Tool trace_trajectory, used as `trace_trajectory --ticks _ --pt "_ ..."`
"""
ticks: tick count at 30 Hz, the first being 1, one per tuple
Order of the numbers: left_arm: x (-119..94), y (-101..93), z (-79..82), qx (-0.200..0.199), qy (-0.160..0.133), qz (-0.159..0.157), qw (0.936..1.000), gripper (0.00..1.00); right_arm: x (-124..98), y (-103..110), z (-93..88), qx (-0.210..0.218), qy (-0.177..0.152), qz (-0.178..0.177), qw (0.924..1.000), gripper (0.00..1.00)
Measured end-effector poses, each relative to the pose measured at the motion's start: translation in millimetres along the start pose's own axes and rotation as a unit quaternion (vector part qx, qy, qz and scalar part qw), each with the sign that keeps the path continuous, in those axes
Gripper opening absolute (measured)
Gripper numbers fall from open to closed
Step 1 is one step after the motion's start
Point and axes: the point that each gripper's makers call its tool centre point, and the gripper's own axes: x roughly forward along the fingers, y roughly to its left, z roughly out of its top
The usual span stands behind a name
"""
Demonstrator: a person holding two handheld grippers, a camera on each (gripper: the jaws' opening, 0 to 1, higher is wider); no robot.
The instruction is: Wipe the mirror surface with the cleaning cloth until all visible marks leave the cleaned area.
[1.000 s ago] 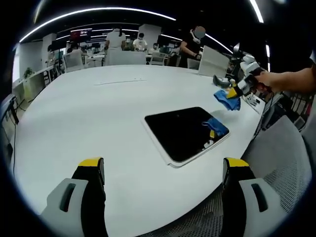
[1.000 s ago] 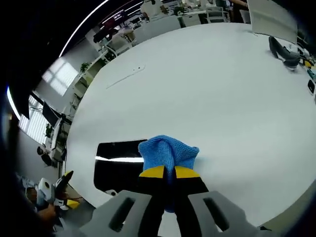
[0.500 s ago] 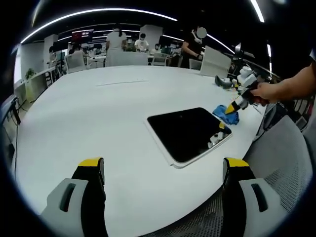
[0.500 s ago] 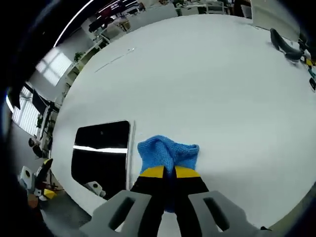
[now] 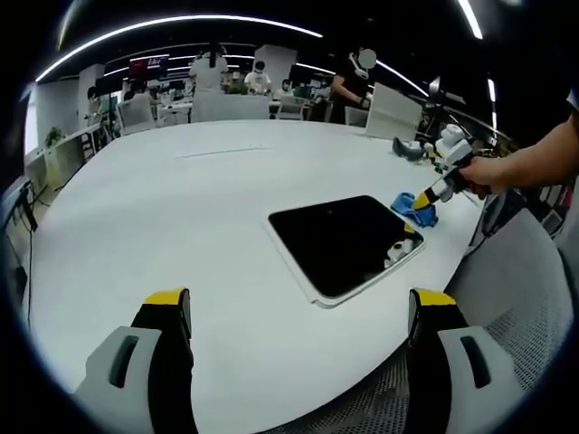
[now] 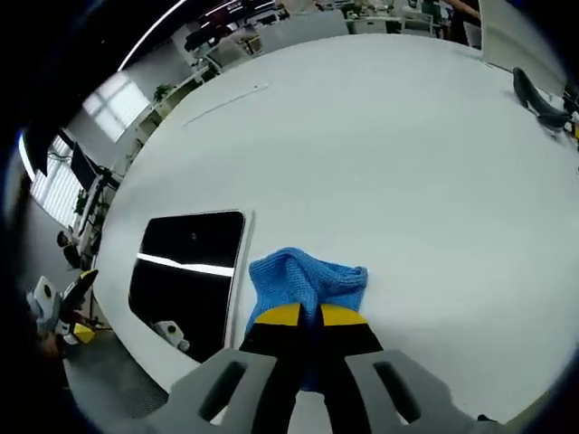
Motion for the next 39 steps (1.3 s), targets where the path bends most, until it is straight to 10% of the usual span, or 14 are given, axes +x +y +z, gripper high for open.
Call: trace_trajectory --ticks 2,7,12,21,34,39 --pt "-1 -0.5 0.3 -0.001 0.000 0.000 1.0000 0.99 -3 -1 -0.7 -0.059 0.007 0.002 0.9982 0.02" --pt "0 0.9 -0.1 -0.004 -0.001 0.001 1.0000 0.99 -4 0 -0.5 -0.053 -0.020 -0.002 0.9984 0.08" --pt "-3 4.2 0.4 -0.008 0.000 0.011 0.9999 0.99 -21 11 14.5 -0.090 -0.077 0.021 0.9927 0.61" --pt "-5 3.2 2.3 -0.007 -0.006 0.011 0.9999 0.99 -75 24 42.1 -0.214 -0.183 0.032 0.9591 0.98" --pt "-13 3.8 5.1 -0.006 -0.024 0.015 0.9996 0.99 -101 27 -3.8 -0.222 -0.226 0.008 0.9484 0.98" --pt "-15 3.2 7.0 -0.009 -0.030 0.017 0.9994 0.99 -105 38 -22.2 -0.154 -0.232 0.048 0.9593 0.98"
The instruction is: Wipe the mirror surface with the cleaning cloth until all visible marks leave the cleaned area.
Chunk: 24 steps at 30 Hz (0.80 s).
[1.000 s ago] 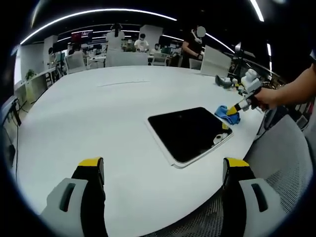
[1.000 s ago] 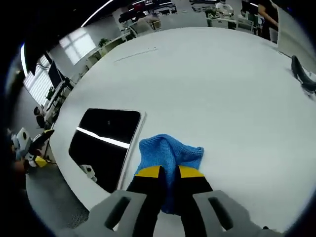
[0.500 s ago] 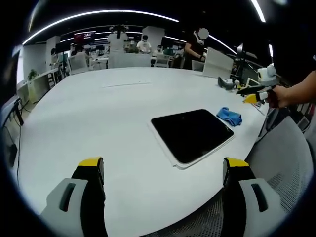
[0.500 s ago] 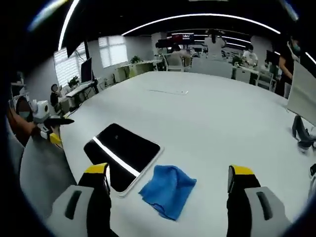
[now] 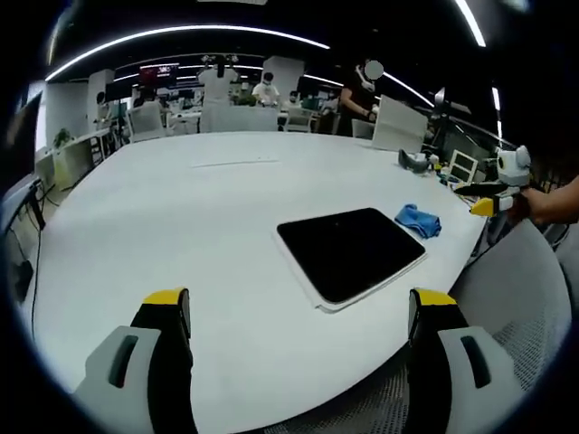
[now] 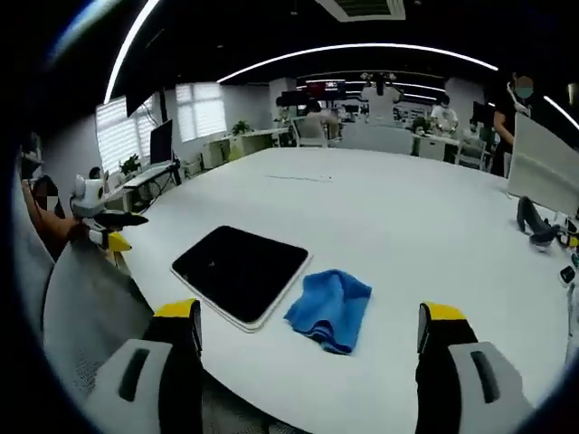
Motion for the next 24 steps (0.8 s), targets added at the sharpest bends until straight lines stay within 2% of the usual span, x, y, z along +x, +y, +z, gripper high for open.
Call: trace_trajectory --ticks 3,4,8,10,14,15,16,17,18,19,20,21,22,24 --pt "-2 2.6 2.0 -0.005 -0.004 0.007 1.0000 0.99 -2 1 0.9 -0.022 0.000 -0.014 0.9997 0.98" --pt "-4 5.4 5.9 -0.013 -0.013 0.013 0.9998 0.99 0 3 0.3 -0.032 0.002 -0.010 0.9994 0.98" --pt "-12 8.0 9.3 -0.017 -0.017 0.018 0.9996 0.99 8 6 -6.5 -0.036 0.018 -0.002 0.9992 0.98" --pt "-15 8.4 12.0 -0.016 -0.023 0.020 0.9994 0.99 10 5 -5.5 -0.039 0.014 -0.001 0.9991 0.98" --pt "-20 11.6 13.2 -0.009 -0.017 0.022 0.9996 0.99 14 7 -5.8 -0.027 0.018 0.006 0.9994 0.98" --pt "-23 14.2 14.9 -0.018 -0.007 0.023 0.9996 0.99 12 7 -4.3 -0.014 0.016 0.001 0.9998 0.98" --pt "-27 15.4 20.7 -0.022 -0.008 0.023 0.9995 0.99 10 5 -1.5 -0.003 0.008 0.001 1.0000 0.98" --pt "-34 10.6 31.7 -0.020 -0.021 0.004 0.9996 0.99 7 6 -3.8 0.003 0.019 0.020 0.9996 0.98" --pt "-37 7.3 34.9 -0.014 -0.023 -0.009 0.9996 0.99 5 5 -5.5 -0.008 0.035 0.033 0.9988 0.98" --pt "-47 5.3 34.5 0.020 -0.004 -0.027 0.9994 0.99 1 0 -3.1 -0.023 0.038 0.026 0.9987 0.98" --pt "-54 7.3 33.6 0.040 0.011 -0.029 0.9987 0.99 -1 -6 3.3 -0.044 0.032 0.025 0.9982 0.98" --pt "-64 16.4 35.7 0.046 0.017 -0.019 0.9986 0.99 -5 -9 10.1 -0.062 0.030 0.026 0.9973 0.98" --pt "-70 20.8 40.1 0.035 0.009 -0.014 0.9993 0.99 -7 -10 12.4 -0.056 0.031 0.028 0.9975 0.98" --pt "-82 32.7 46.4 -0.017 -0.004 0.000 0.9998 0.99 -11 -12 18.8 -0.051 0.027 0.031 0.9979 0.98"
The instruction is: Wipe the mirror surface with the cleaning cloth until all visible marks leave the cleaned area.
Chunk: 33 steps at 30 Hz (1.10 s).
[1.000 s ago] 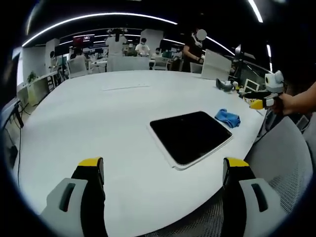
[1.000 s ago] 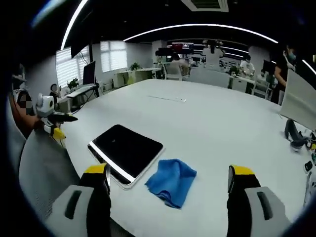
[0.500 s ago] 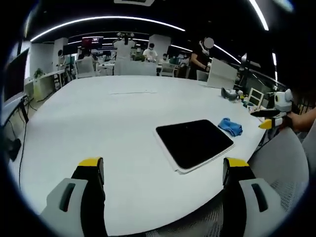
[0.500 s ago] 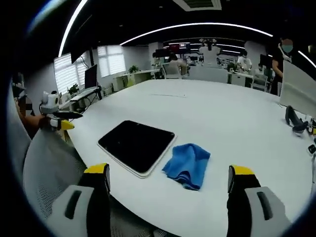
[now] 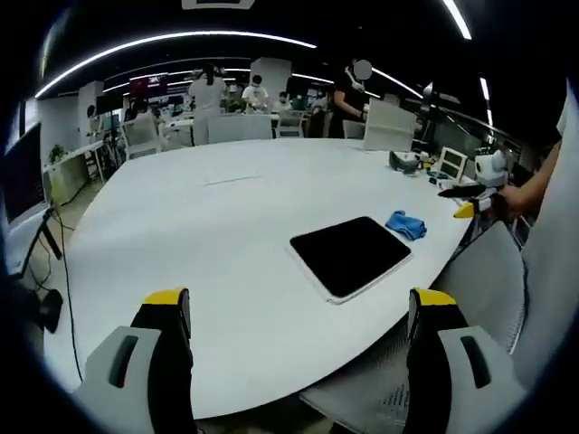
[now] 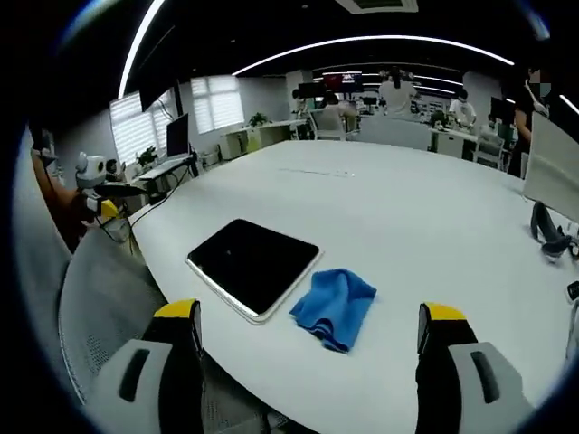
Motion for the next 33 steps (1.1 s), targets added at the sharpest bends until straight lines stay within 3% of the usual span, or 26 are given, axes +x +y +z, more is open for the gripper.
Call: trace_trajectory --ticks 1,5,9,13,16,21,33 --pt "-4 4.6 2.4 -0.012 -0.008 0.008 0.9999 0.99 -2 -3 5.4 -0.002 -0.017 -0.008 0.9998 0.98" --pt "-8 6.1 -0.8 0.012 -0.007 0.020 0.9997 0.99 -8 4 -6.2 0.007 -0.017 -0.010 0.9998 0.98" --pt "-1 -0.4 4.0 0.024 -0.023 0.018 0.9993 0.99 -9 12 -26.5 0.010 0.007 -0.017 0.9998 0.98" --pt "9 -4.5 4.3 0.019 -0.027 0.017 0.9993 0.99 -14 17 -33.5 -0.002 0.004 -0.029 0.9996 0.98" --pt "16 -6.6 4.2 0.028 -0.027 0.012 0.9992 0.99 -14 18 -38.7 0.014 0.004 -0.034 0.9993 0.98" --pt "22 0.2 1.2 0.025 -0.017 0.013 0.9995 0.99 -16 15 -37.5 0.025 -0.006 -0.045 0.9987 0.98" --pt "26 5.9 8.1 0.012 -0.032 0.024 0.9991 0.99 -14 11 -38.8 0.044 -0.010 -0.051 0.9977 0.98"
